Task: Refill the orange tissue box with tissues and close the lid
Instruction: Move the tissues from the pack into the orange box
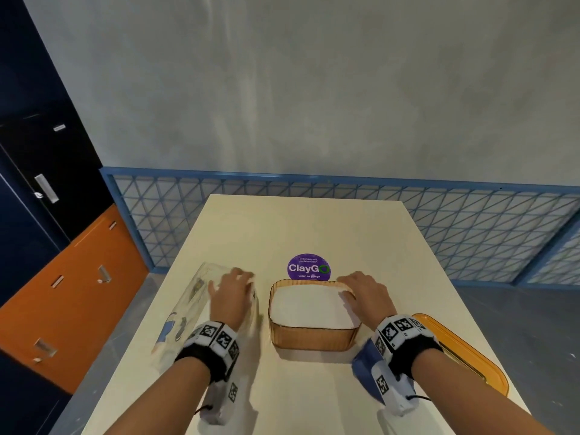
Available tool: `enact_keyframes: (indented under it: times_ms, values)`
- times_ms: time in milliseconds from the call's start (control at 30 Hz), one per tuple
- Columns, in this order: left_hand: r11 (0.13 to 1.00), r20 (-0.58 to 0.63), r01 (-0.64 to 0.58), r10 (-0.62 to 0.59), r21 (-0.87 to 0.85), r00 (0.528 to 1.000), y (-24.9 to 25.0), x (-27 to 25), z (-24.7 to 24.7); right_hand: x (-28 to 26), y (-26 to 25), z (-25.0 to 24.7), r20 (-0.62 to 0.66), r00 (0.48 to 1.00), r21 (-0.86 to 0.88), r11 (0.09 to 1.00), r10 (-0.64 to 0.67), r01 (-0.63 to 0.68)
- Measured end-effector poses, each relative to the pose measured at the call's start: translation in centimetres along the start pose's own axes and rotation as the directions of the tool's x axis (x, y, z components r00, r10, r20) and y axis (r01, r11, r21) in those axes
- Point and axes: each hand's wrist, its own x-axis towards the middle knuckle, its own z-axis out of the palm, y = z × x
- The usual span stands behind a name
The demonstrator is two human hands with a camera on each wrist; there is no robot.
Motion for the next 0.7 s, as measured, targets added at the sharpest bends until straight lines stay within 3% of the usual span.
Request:
enact_keyframes:
  times_ms: [33, 100, 167, 233, 500, 633, 700]
  values:
    - [0.995, 0.033, 0.099, -0.099, 0.018, 0.994, -1.5, 0.0, 0.4, 0.0, 0.2, 0.4, 0.012, 0.999, 0.045, 0.998, 0.043, -0.044]
    - [0.963, 0.220, 0.251, -0.267, 0.097, 0.938, -3.7, -0.3, 1.4, -0.1, 0.5, 0.9, 0.114, 0.988, 0.116, 0.987, 0.102, -0.115]
    - [0.938, 0.368, 0.301, -0.344, 0.171, 0.864, -4.5, -0.9, 2.4, -0.1, 0.5, 1.2, 0.222, 0.966, 0.136, 0.977, 0.130, -0.163]
    - [0.929, 0.433, 0.293, -0.366, 0.227, 0.824, -4.5, -1.6, 3.2, -0.1, 0.7, 1.3, 0.268, 0.951, 0.145, 0.969, 0.157, -0.201]
    - [0.886, 0.385, 0.252, -0.405, 0.390, 0.829, -3.3, -2.0, 4.7, -0.6, 0.7, 1.3, 0.259, 0.952, 0.163, 0.963, 0.167, -0.213]
    - [0.867, 0.420, 0.311, -0.468, 0.389, 0.778, -2.4, -1.9, 4.8, -1.0, 0.7, 1.2, 0.247, 0.956, 0.170, 0.964, 0.160, -0.205]
    - [0.862, 0.412, 0.317, -0.475, 0.396, 0.777, -2.2, -1.8, 4.9, -1.1, 0.7, 1.1, 0.246, 0.957, 0.184, 0.961, 0.157, -0.205]
